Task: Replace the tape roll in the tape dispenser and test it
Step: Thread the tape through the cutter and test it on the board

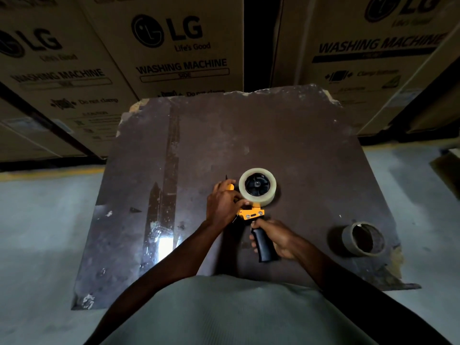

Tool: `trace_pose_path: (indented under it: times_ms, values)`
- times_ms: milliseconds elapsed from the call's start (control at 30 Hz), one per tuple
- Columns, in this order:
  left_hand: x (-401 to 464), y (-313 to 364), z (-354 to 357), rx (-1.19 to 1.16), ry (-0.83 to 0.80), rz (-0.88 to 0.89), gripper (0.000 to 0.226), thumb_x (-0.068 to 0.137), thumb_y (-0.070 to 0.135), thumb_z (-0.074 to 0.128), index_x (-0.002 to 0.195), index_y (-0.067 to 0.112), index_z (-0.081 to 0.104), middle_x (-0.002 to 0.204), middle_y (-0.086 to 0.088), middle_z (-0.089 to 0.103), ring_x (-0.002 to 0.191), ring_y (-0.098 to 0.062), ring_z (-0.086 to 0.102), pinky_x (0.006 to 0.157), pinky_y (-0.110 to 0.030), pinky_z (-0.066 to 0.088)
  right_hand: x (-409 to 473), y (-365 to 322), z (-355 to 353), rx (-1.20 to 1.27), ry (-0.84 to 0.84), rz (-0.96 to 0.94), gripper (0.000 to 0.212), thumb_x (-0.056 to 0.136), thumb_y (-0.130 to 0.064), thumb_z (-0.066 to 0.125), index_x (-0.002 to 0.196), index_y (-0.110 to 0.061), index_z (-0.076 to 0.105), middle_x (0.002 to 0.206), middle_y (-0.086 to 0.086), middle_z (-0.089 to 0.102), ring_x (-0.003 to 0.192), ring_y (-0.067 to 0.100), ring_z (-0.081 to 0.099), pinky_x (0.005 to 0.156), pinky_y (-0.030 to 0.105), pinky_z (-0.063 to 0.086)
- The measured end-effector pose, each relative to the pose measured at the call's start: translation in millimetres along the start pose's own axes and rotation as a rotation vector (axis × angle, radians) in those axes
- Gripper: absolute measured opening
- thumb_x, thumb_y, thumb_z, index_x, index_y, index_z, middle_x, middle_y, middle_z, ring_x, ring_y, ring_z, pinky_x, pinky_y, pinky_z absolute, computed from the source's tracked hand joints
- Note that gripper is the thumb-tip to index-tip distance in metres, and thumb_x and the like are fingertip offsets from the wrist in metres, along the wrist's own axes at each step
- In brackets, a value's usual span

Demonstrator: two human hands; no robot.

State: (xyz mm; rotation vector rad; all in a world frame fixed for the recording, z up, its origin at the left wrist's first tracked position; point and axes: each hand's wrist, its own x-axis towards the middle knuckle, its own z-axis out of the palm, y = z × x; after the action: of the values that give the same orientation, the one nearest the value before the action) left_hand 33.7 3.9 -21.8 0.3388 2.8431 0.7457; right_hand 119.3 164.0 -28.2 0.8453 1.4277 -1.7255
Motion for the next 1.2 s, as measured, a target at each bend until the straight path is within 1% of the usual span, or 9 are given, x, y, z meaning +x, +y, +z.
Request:
trace_pose_path:
  times_ms: [233, 333, 400, 500, 567, 767, 900, 1100, 1200]
  values:
    - [3.7, 0.4, -5.2, 0.032, -0.033, -0.031, 0.020, 0.082, 0.044, 0.070, 0.092, 0.028, 0.076, 0.128, 0.010, 0.056, 0.120, -0.020, 0.046, 0.088, -0.039, 0.048, 1.2, -2.7, 2.1, 0.036, -0.020, 0.029, 0.013, 0.089, -0.020, 0.057, 0.078, -0.012, 0.060, 0.065, 0.007, 0.060, 0.054, 0.021, 0.055, 0.052, 0.029, 0.050]
    - [7.7, 4.4, -9.1, 0.076, -0.034, -0.034, 0.022, 0.080, 0.042, 0.073, 0.095, 0.026, 0.076, 0.123, 0.005, 0.061, 0.115, -0.022, 0.052, 0.088, -0.034, 0.046, 3.3, -1.9, 1.3, 0.030, -0.010, 0.028, 0.012, 0.087, -0.021, 0.057, 0.078, -0.013, 0.061, 0.064, 0.006, 0.060, 0.052, 0.021, 0.055, 0.052, 0.028, 0.049]
    - [12.0, 6.1, -10.9, 0.094, -0.044, -0.026, 0.024, 0.077, 0.041, 0.074, 0.094, 0.025, 0.077, 0.114, 0.001, 0.066, 0.107, -0.024, 0.057, 0.084, -0.032, 0.044, 3.8, -1.6, 1.3, 0.025, 0.001, 0.020, 0.012, 0.087, -0.021, 0.057, 0.078, -0.013, 0.061, 0.063, 0.006, 0.060, 0.051, 0.021, 0.055, 0.051, 0.028, 0.049]
    - [17.8, 6.1, -11.0, 0.095, -0.062, -0.045, 0.024, 0.072, 0.044, 0.074, 0.085, 0.024, 0.078, 0.095, 0.000, 0.070, 0.093, -0.024, 0.063, 0.071, -0.029, 0.042, 5.3, -0.2, 2.0, 0.028, 0.006, 0.010, 0.017, 0.092, -0.022, 0.055, 0.077, -0.014, 0.060, 0.061, 0.006, 0.059, 0.049, 0.021, 0.055, 0.050, 0.028, 0.048]
    - [21.1, 4.7, -9.8, 0.117, -0.071, -0.057, 0.025, 0.070, 0.047, 0.073, 0.084, 0.026, 0.077, 0.090, 0.000, 0.070, 0.089, -0.025, 0.064, 0.068, -0.029, 0.044, 4.2, -0.5, 2.5, 0.027, 0.012, 0.009, 0.019, 0.093, -0.022, 0.054, 0.077, -0.014, 0.060, 0.062, 0.006, 0.059, 0.048, 0.021, 0.055, 0.048, 0.027, 0.048]
    - [26.1, 6.7, -13.8, 0.123, -0.080, -0.087, 0.020, 0.074, 0.042, 0.075, 0.087, 0.028, 0.078, 0.091, -0.002, 0.073, 0.087, -0.025, 0.067, 0.069, -0.031, 0.052, 5.0, -0.3, 1.6, 0.026, 0.003, 0.010, 0.020, 0.094, -0.024, 0.053, 0.077, -0.014, 0.060, 0.061, 0.005, 0.059, 0.049, 0.021, 0.055, 0.048, 0.026, 0.048]
    - [27.4, 5.4, -14.3, 0.130, -0.092, -0.115, 0.023, 0.073, 0.045, 0.074, 0.088, 0.029, 0.077, 0.093, 0.000, 0.073, 0.089, -0.024, 0.067, 0.073, -0.035, 0.056, 4.3, -1.1, 2.4, 0.022, -0.001, 0.013, 0.017, 0.091, -0.022, 0.054, 0.077, -0.014, 0.060, 0.060, 0.006, 0.059, 0.049, 0.022, 0.054, 0.049, 0.026, 0.047]
    - [27.2, 4.2, -10.6, 0.116, -0.090, -0.139, 0.031, 0.072, 0.047, 0.061, 0.089, 0.024, 0.074, 0.098, -0.001, 0.070, 0.098, -0.028, 0.064, 0.080, -0.045, 0.053, 4.9, -0.9, 2.0, 0.025, 0.002, 0.014, 0.017, 0.091, -0.023, 0.054, 0.077, -0.015, 0.059, 0.060, 0.005, 0.059, 0.048, 0.021, 0.054, 0.049, 0.026, 0.047]
    - [23.7, 5.5, -8.1, 0.128, -0.061, -0.107, 0.027, 0.077, 0.043, 0.059, 0.088, 0.025, 0.075, 0.104, 0.001, 0.066, 0.103, -0.026, 0.058, 0.084, -0.047, 0.049, 4.9, -0.9, 1.4, 0.024, 0.002, 0.008, 0.019, 0.093, -0.025, 0.054, 0.079, -0.014, 0.060, 0.060, 0.006, 0.059, 0.049, 0.021, 0.055, 0.049, 0.027, 0.047]
